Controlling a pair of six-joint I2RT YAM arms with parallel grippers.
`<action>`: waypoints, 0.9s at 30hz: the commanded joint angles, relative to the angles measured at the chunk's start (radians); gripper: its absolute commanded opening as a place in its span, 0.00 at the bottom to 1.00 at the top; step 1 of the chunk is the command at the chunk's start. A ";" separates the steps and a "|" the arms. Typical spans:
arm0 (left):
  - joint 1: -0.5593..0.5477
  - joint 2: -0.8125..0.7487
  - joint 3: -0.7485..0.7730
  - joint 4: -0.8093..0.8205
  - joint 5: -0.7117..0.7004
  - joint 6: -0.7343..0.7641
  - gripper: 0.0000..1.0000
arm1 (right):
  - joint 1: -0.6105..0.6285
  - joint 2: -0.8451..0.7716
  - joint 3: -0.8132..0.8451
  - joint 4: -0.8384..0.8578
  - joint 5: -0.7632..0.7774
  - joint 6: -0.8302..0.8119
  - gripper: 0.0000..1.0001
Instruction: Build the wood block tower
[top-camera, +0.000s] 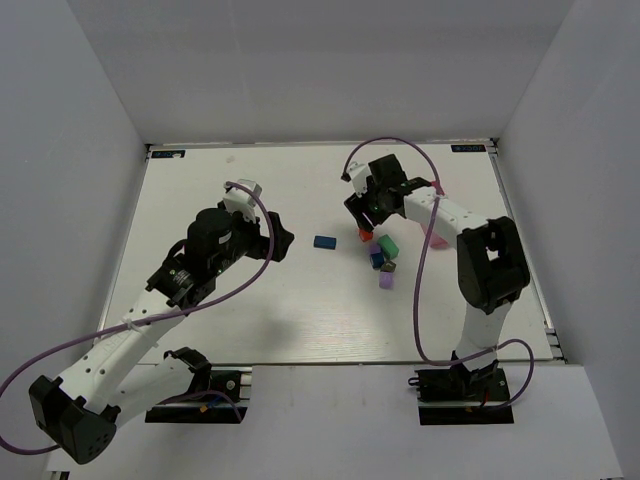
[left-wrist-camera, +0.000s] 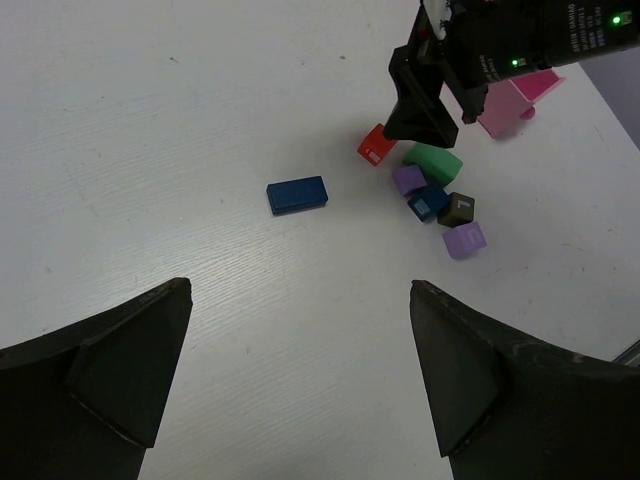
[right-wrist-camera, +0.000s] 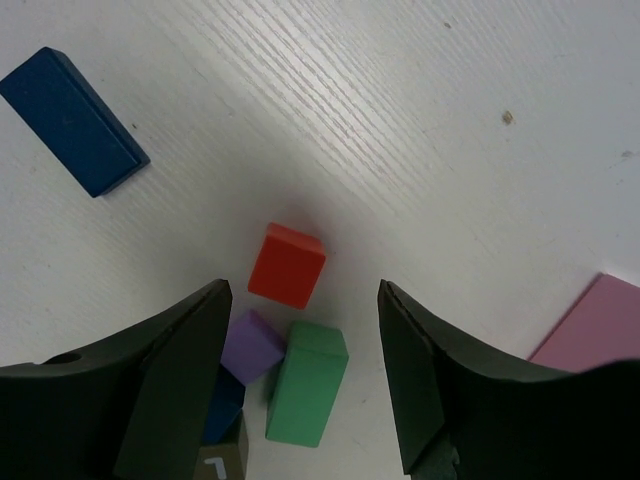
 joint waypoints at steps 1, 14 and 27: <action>0.002 -0.030 -0.010 0.003 -0.003 0.001 1.00 | 0.014 0.046 0.072 -0.027 -0.027 0.024 0.67; 0.002 -0.030 -0.011 0.003 -0.003 0.001 1.00 | 0.012 0.128 0.104 -0.041 -0.008 0.029 0.66; 0.002 -0.021 -0.011 0.003 -0.003 0.001 1.00 | 0.012 0.161 0.115 -0.067 -0.018 0.029 0.50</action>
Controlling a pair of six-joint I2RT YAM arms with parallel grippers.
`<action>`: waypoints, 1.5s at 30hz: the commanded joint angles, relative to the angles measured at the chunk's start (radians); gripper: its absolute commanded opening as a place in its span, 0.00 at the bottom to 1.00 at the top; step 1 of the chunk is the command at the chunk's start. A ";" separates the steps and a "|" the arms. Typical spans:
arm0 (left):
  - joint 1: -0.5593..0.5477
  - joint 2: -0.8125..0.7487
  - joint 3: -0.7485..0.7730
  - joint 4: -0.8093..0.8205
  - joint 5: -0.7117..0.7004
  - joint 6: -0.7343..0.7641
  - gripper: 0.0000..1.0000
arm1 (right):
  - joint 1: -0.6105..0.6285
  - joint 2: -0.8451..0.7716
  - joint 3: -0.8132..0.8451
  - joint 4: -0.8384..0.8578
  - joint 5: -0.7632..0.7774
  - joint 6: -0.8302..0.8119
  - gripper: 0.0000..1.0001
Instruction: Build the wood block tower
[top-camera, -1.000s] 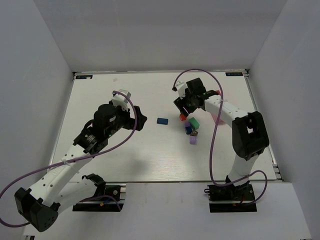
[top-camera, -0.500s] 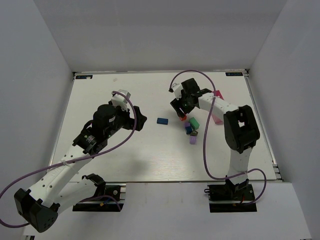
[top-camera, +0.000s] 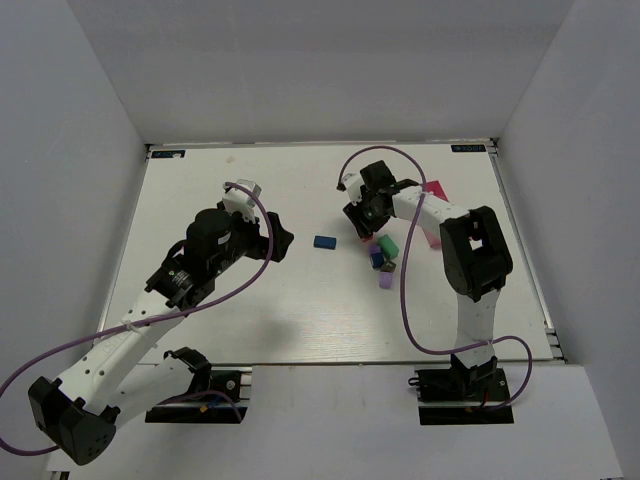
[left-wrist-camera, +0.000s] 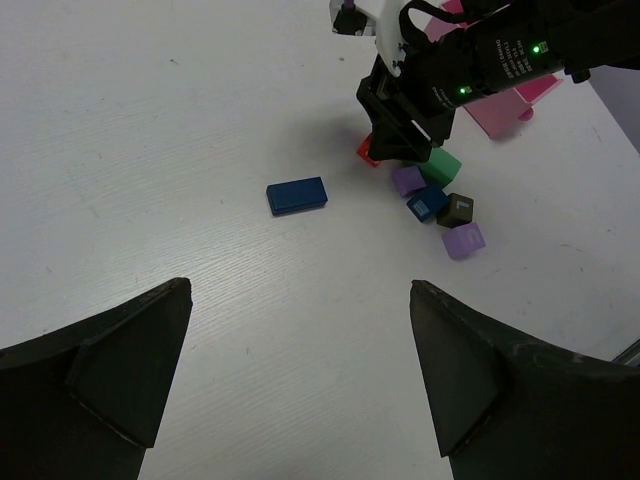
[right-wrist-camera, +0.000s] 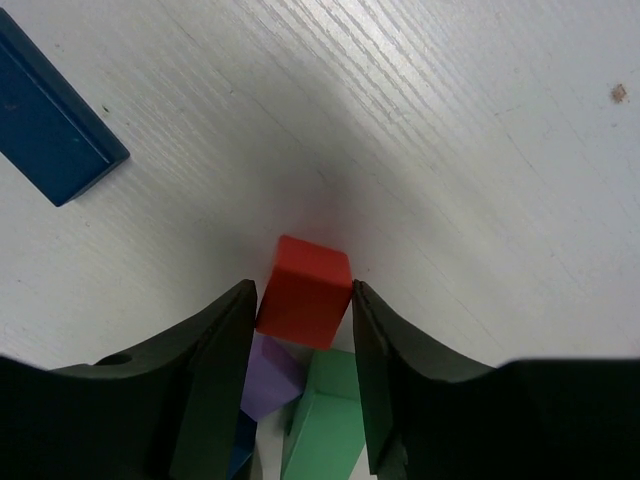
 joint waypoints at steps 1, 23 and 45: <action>0.001 -0.013 -0.008 0.003 -0.003 0.001 1.00 | 0.004 0.007 0.041 -0.008 -0.016 0.002 0.48; 0.001 -0.003 -0.008 0.013 -0.012 0.010 1.00 | 0.188 -0.211 -0.206 -0.092 -0.169 -0.180 0.14; 0.001 -0.003 -0.008 0.013 -0.021 0.010 1.00 | 0.294 -0.205 -0.238 -0.056 -0.089 -0.167 0.51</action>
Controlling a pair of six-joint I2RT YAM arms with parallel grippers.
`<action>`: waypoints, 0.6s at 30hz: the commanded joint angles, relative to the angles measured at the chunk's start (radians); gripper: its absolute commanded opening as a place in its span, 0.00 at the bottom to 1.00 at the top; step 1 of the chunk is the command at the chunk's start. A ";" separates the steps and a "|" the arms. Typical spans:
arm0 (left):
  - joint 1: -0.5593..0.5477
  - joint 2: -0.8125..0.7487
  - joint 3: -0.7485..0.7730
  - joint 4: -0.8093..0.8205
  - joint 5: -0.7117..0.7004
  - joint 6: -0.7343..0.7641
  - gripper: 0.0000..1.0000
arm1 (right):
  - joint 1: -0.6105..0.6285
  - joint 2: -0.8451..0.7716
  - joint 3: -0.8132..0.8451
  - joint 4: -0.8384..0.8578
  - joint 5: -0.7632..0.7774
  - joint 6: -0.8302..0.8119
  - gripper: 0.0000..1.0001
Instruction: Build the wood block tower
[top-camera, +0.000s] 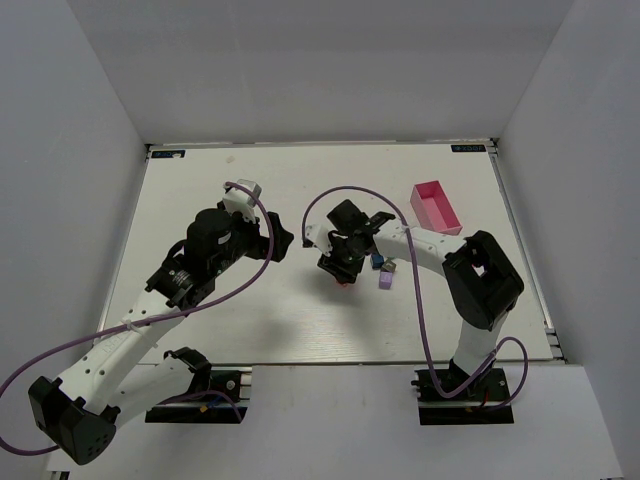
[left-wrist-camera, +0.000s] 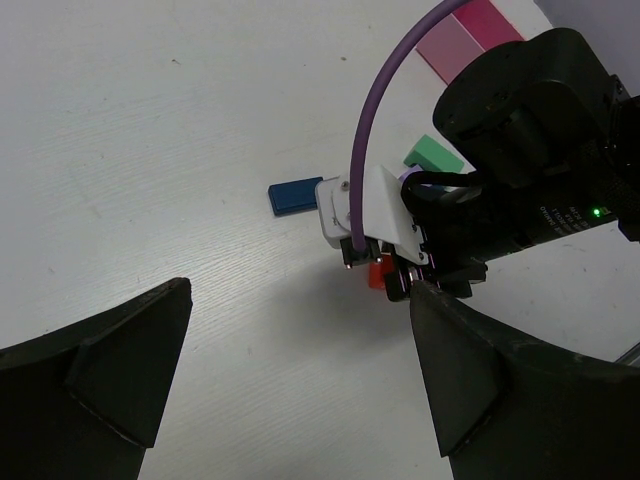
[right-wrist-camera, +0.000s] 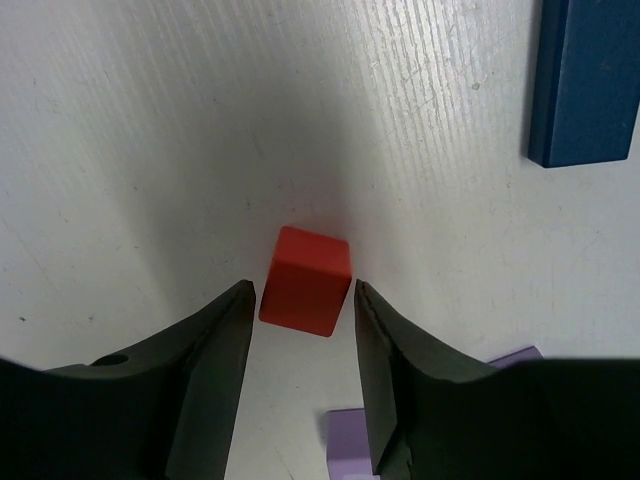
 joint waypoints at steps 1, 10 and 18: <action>0.001 -0.006 -0.008 0.012 -0.019 0.006 1.00 | 0.003 -0.008 -0.008 0.021 0.002 0.002 0.51; 0.001 -0.015 -0.017 0.012 -0.029 0.015 1.00 | -0.029 -0.116 -0.037 0.103 0.128 0.055 0.56; 0.001 -0.024 -0.017 0.012 -0.029 0.015 1.00 | -0.128 -0.128 -0.040 0.127 0.190 0.111 0.53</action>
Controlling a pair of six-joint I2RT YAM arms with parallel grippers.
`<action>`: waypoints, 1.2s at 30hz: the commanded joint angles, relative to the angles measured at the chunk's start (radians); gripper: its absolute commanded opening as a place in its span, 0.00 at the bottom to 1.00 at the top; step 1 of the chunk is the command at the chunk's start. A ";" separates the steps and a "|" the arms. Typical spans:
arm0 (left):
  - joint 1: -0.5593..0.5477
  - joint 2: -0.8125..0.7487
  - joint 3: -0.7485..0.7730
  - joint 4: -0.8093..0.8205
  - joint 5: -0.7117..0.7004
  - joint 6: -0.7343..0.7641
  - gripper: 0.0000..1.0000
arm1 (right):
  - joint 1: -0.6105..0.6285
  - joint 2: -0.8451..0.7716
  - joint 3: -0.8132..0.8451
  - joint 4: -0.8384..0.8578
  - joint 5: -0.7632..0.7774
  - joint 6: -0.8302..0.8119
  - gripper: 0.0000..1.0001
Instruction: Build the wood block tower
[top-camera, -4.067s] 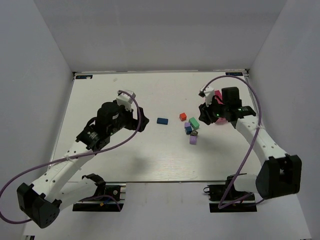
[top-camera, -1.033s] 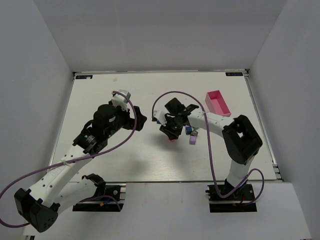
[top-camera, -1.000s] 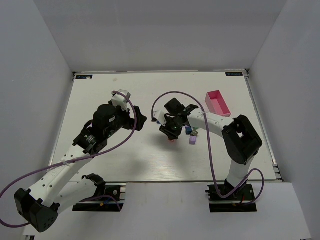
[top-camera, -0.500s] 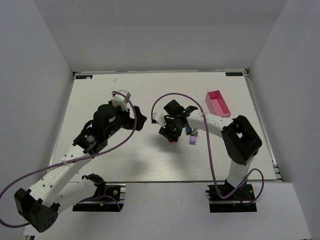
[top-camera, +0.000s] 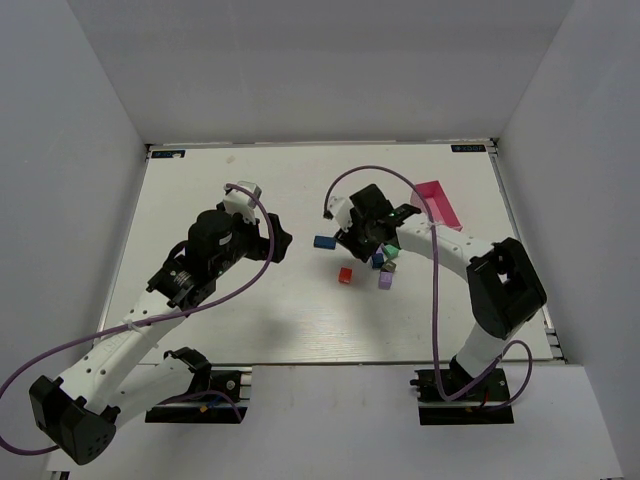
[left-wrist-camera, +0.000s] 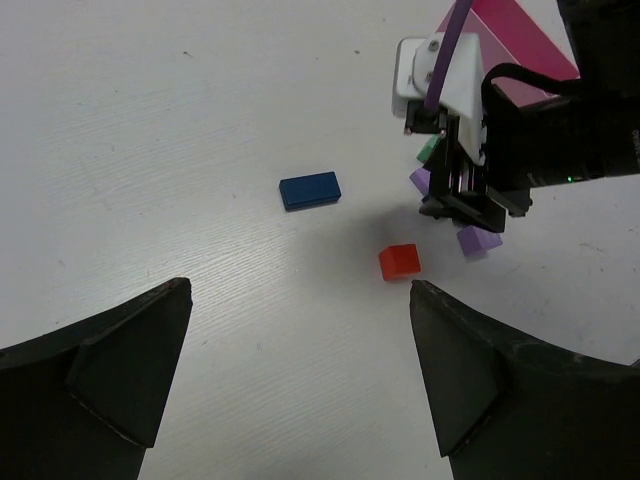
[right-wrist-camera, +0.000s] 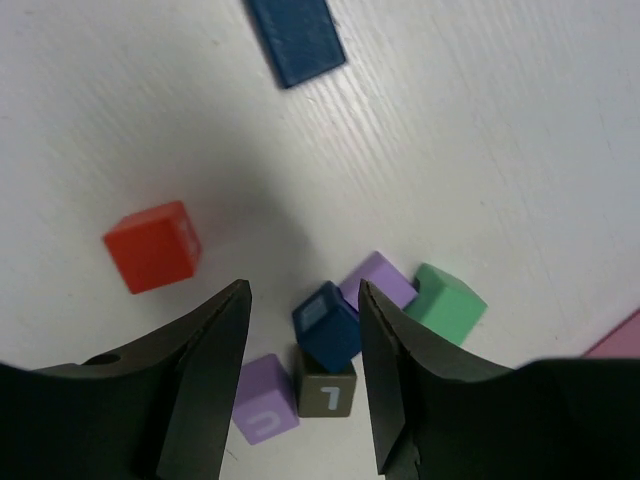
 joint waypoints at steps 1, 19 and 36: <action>0.001 -0.024 -0.003 0.011 -0.008 0.007 1.00 | -0.035 -0.014 0.001 0.025 0.031 0.037 0.53; 0.001 -0.024 -0.003 0.011 0.010 0.007 1.00 | -0.107 0.235 0.206 0.006 0.066 0.009 0.25; 0.001 -0.005 -0.003 0.021 0.010 0.007 1.00 | -0.156 0.181 0.114 -0.086 -0.038 -0.032 0.23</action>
